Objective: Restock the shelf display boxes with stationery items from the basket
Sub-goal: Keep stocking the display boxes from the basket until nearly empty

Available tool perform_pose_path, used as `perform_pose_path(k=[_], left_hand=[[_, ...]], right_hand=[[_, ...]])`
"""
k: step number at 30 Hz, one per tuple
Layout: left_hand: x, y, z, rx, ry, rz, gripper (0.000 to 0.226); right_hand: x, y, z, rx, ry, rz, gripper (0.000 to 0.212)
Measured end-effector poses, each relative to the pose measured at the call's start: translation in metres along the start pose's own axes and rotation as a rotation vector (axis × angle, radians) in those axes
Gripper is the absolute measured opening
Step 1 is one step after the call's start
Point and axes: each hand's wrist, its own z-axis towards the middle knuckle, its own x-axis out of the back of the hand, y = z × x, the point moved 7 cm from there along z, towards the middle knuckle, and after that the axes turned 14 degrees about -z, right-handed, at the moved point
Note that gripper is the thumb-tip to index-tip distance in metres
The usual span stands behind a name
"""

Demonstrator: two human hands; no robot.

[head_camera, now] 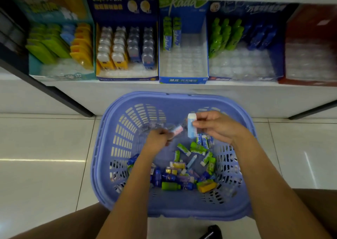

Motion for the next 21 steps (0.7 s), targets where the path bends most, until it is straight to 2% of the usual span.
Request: perform_pose_path(k=[3,5,8,11,15,18,21], left_hand=[[0.011,0.041,-0.022,-0.13,0.043,-0.245,0.015],[0.015,0.072,-0.039,-0.229,0.061,-0.302,0.016],[0.018,0.111,-0.062,-0.339,0.067,-0.361,0.014],[0.019,0.133,-0.079,-0.383,0.041,-0.512,0.011],[0.021,0.141,-0.091,-0.377,0.066,-0.63,0.009],[0.02,0.142,-0.094,-0.35,0.083,-0.703,0.01],[0.017,0.144,-0.096,-0.341,0.055,-0.75,0.009]], right_hand=[[-0.012,-0.027,-0.012,0.065,-0.007,0.195,0.028],[-0.014,-0.046,-0.018,0.119,0.042,0.025,0.029],[-0.001,-0.08,-0.026,0.21,0.23,-0.302,0.023],[0.017,-0.121,-0.031,0.287,0.45,-0.549,0.027],[0.043,-0.18,-0.031,0.456,0.817,-0.65,0.023],[0.044,-0.218,-0.017,0.602,0.867,-0.831,0.015],[0.045,-0.238,0.012,0.55,0.936,-1.072,0.023]])
